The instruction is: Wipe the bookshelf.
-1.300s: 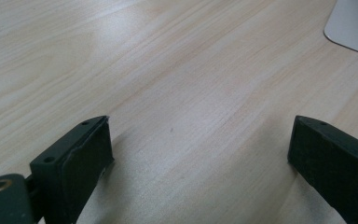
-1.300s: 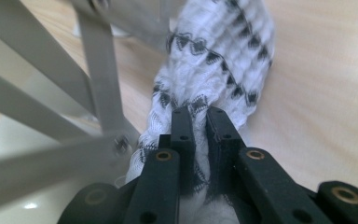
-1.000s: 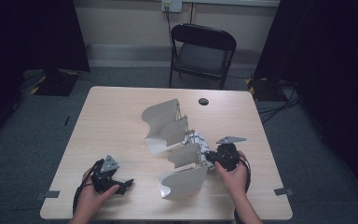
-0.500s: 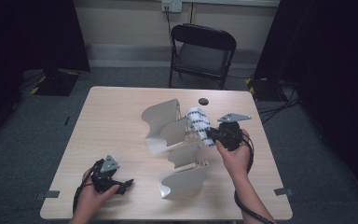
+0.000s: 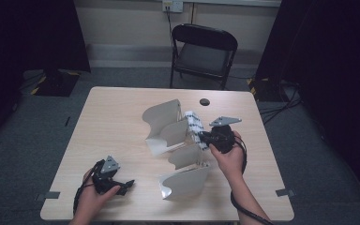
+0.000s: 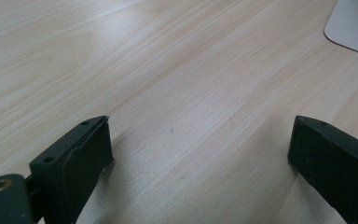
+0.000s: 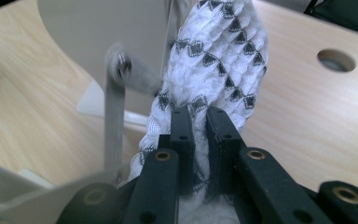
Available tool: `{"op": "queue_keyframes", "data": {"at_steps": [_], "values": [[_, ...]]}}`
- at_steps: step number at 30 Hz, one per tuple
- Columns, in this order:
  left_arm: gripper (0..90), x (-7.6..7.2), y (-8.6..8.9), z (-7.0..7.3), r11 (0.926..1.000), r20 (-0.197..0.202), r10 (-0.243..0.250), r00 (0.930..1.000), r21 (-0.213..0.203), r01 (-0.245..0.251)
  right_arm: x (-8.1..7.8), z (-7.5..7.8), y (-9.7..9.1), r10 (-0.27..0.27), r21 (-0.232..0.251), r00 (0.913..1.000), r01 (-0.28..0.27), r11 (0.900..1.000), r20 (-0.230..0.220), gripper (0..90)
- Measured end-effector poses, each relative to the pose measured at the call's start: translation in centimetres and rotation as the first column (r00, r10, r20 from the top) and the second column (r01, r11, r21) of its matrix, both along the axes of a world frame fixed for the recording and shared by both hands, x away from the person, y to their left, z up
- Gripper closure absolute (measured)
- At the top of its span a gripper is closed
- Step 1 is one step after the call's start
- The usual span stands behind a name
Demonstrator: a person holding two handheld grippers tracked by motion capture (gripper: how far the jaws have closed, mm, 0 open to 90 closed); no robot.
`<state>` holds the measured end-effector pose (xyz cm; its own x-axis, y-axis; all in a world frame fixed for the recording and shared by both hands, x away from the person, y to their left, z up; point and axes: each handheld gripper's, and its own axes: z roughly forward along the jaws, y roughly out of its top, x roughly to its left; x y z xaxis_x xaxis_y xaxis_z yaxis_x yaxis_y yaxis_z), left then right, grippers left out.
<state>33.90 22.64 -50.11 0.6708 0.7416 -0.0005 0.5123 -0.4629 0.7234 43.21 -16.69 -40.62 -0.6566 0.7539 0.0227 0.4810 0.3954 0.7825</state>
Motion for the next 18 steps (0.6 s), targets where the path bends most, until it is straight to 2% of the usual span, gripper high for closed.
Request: {"op": "queue_keyframes", "data": {"at_steps": [6,12,15,18], "values": [[5.9,0.0,-0.1,0.0,1.0000,0.000,0.006,1.0000,-0.007,-0.006,-0.5,-2.8,0.2,0.019,-0.005,0.9989,-0.019,0.9998,-0.043,82.0],[5.9,0.0,-0.1,0.0,1.0000,0.000,0.006,1.0000,-0.007,-0.006,-1.5,-5.8,-0.9,0.017,0.009,0.9952,-0.016,0.9998,-0.096,81.9],[5.9,0.0,-0.1,0.0,1.0000,0.000,0.006,1.0000,-0.007,-0.006,-1.9,-6.8,-1.3,0.012,0.007,0.9936,-0.011,0.9999,-0.112,81.7],[5.9,0.0,-0.1,0.0,0.9999,0.000,0.009,1.0000,-0.007,-0.009,-2.1,-7.2,-1.5,0.003,0.009,0.9939,-0.002,1.0000,-0.110,81.2]]}}
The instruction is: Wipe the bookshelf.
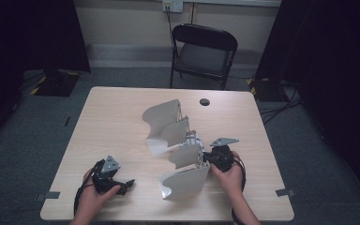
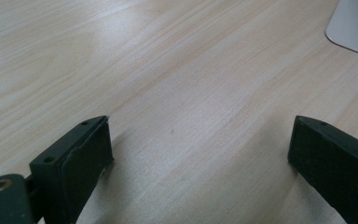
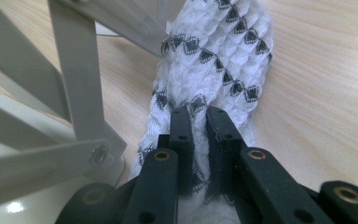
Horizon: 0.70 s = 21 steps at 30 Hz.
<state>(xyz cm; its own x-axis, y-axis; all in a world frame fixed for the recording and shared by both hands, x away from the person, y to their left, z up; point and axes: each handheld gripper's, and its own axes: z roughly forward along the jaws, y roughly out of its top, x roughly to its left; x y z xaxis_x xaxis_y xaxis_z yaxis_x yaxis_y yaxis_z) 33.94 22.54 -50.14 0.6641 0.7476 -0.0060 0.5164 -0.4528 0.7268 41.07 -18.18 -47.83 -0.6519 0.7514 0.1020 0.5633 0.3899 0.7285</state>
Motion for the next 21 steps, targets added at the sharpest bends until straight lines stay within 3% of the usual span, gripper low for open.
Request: {"op": "queue_keyframes", "data": {"at_steps": [4,14,18,21], "values": [[5.9,0.0,0.0,0.0,1.0000,0.000,0.000,1.0000,0.001,0.000,-0.3,0.1,-0.6,-0.014,-0.014,0.9998,0.015,0.9998,0.014,78.1],[5.9,0.0,0.0,0.0,1.0000,0.000,0.000,1.0000,0.000,0.000,-1.1,1.2,-3.1,-0.141,-0.049,0.9892,0.143,0.9886,0.041,54.3],[5.9,0.0,0.0,0.0,1.0000,0.000,0.000,1.0000,0.001,0.000,-1.7,1.8,-3.4,-0.154,-0.046,0.9866,0.156,0.9867,0.055,49.7],[5.9,0.0,0.0,0.0,1.0000,0.000,0.001,1.0000,0.000,-0.001,-1.9,1.7,-3.1,-0.123,-0.018,0.9911,0.124,0.9921,0.052,44.5]]}}
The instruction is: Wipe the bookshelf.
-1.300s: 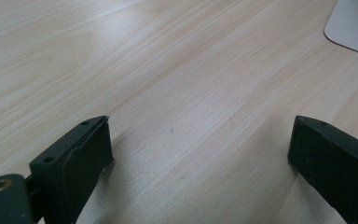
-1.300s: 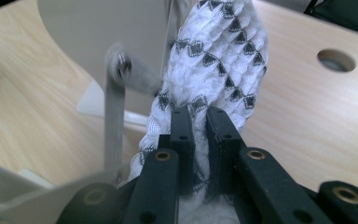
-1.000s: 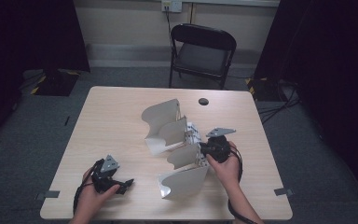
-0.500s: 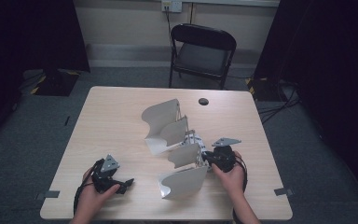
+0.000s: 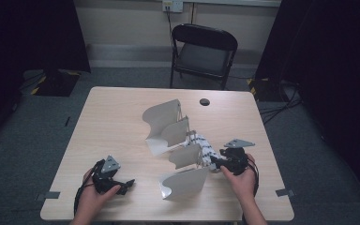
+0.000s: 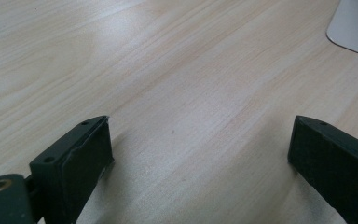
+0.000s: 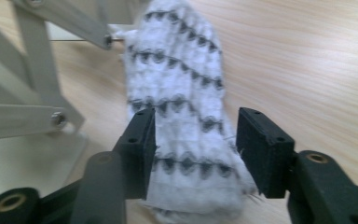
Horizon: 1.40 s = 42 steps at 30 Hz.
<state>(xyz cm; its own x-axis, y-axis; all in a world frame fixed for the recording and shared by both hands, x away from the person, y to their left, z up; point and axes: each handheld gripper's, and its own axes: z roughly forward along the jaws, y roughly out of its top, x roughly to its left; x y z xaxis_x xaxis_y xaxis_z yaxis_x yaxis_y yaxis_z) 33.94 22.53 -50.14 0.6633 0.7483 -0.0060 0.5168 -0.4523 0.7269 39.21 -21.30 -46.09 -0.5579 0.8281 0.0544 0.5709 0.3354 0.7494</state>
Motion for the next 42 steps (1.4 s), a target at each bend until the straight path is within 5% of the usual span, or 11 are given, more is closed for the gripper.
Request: {"op": "queue_keyframes", "data": {"at_steps": [7,12,16,19,23,31,35,38,42], "values": [[6.0,0.0,0.0,0.0,1.0000,0.000,0.001,1.0000,0.004,-0.001,1.2,-2.0,1.2,0.025,-0.060,0.9995,-0.026,0.9978,-0.018,47.8],[6.0,0.0,0.0,0.0,1.0000,0.002,0.002,1.0000,0.006,-0.002,1.8,-2.5,1.7,0.047,-0.074,0.9987,-0.048,0.9961,-0.021,68.9],[6.0,0.1,-0.1,0.0,1.0000,0.001,0.004,1.0000,0.007,-0.004,2.6,-1.9,2.0,0.049,-0.091,0.9972,-0.054,0.9944,-0.057,75.5],[6.0,0.1,-0.1,0.0,1.0000,0.001,0.004,1.0000,0.007,-0.004,3.0,-0.8,1.9,0.035,-0.090,0.9990,-0.038,0.9952,-0.028,76.4],[6.0,0.1,-0.1,0.0,1.0000,0.001,0.004,1.0000,0.007,-0.004,4.0,1.5,1.9,0.042,-0.030,0.9990,-0.042,0.9987,0.012,76.4],[6.0,0.1,-0.1,0.0,1.0000,0.000,0.006,1.0000,0.001,-0.006,5.6,6.7,3.5,0.026,-0.046,0.9956,-0.022,0.9987,0.090,76.4],[6.0,0.1,-0.1,0.0,1.0000,-0.002,0.007,1.0000,-0.001,-0.007,6.0,9.0,4.2,0.014,-0.017,0.9906,-0.012,0.9998,0.136,76.3],[6.1,0.1,-0.1,0.0,1.0000,0.001,0.005,1.0000,0.002,-0.005,6.5,9.7,4.9,0.073,-0.029,0.9840,-0.069,0.9972,0.163,76.1],[6.2,0.1,-0.1,0.0,1.0000,0.001,0.005,1.0000,0.002,-0.005,6.9,9.0,5.9,0.123,-0.050,0.9821,-0.117,0.9919,0.143,76.1]]}}
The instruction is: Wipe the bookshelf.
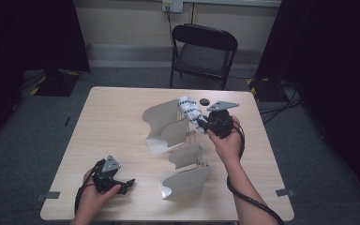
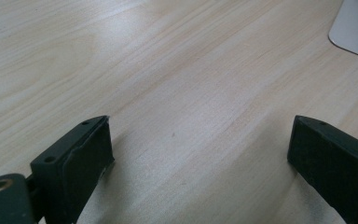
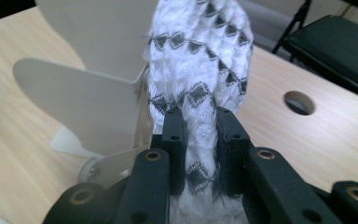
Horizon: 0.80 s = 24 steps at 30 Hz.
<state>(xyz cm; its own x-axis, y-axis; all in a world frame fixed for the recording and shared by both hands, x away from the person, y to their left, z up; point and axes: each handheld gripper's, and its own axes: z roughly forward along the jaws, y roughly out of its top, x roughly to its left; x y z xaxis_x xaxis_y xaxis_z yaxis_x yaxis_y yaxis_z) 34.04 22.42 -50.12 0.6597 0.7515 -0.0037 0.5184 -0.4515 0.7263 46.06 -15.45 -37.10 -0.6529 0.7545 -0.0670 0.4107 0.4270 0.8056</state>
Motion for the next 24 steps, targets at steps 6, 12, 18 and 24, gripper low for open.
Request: {"op": "queue_keyframes", "data": {"at_steps": [6,12,18,24], "values": [[6.3,0.0,0.0,0.0,1.0000,0.001,-0.004,1.0000,0.006,0.004,-0.5,-2.8,0.3,0.036,0.003,0.9976,-0.036,0.9994,-0.059,76.2],[6.7,0.0,0.0,0.0,1.0000,0.001,-0.005,1.0000,0.004,0.005,-1.3,-6.7,0.6,0.049,-0.051,0.9890,-0.056,0.9971,-0.140,76.2],[6.8,0.0,0.1,0.0,0.9999,0.003,-0.008,1.0000,0.008,0.008,-2.0,-9.7,0.3,0.041,-0.073,0.9785,-0.057,0.9957,-0.202,76.1],[7.8,-0.1,0.0,0.0,1.0000,0.005,0.000,1.0000,-0.007,0.000,-1.9,-8.1,-0.9,-0.012,-0.059,0.9847,0.001,0.9983,-0.174,76.0]]}}
